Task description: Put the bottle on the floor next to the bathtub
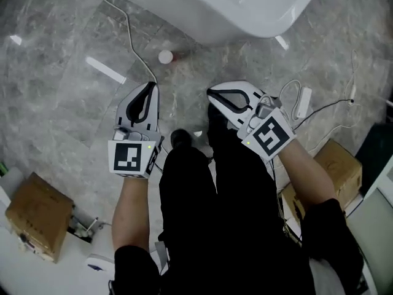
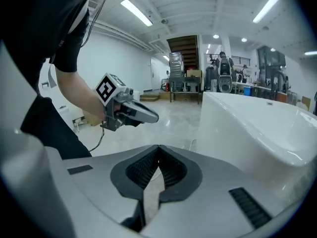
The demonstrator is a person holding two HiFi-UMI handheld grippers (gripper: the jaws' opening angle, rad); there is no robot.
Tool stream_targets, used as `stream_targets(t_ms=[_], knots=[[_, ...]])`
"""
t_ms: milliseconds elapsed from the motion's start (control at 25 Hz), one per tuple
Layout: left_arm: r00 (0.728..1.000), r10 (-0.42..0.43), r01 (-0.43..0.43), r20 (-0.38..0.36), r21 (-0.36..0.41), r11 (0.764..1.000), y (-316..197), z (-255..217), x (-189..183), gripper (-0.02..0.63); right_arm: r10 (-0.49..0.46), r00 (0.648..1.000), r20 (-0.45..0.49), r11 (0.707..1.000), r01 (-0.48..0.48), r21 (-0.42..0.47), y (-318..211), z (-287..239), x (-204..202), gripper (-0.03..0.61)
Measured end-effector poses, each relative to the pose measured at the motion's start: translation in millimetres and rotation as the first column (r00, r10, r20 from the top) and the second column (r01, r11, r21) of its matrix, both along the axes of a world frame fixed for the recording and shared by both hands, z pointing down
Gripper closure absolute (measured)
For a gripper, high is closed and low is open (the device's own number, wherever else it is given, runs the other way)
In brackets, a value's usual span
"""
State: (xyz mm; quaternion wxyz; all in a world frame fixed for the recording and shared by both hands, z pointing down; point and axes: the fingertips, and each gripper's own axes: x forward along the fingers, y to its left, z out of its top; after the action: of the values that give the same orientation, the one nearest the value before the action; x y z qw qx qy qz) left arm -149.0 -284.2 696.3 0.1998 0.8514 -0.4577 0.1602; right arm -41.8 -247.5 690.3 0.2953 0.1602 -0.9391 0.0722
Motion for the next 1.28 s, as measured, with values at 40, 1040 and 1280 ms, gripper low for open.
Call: stream_targets(t_ms=[40,1040,1280], knots=[[1.0,0.001,-0.001,0.01,0.0,1.0,5,-21,-2,0.591,-0.005,1.0,0.009,0.999,0.005,-0.042,13,-17,-6,0.551],[0.984,-0.177,0.18,-0.032,0.148,0.972,164,-465,-94,0.591,0.105,0.975,0.194,0.979,-0.067,-0.194,138,-420,-93,0.551],[0.988,-0.154,0.153,-0.01,0.151,0.977,209,-487,-127,0.591,0.158,0.953,0.26,0.977,-0.114,-0.178,179,-469,-114,0.551]])
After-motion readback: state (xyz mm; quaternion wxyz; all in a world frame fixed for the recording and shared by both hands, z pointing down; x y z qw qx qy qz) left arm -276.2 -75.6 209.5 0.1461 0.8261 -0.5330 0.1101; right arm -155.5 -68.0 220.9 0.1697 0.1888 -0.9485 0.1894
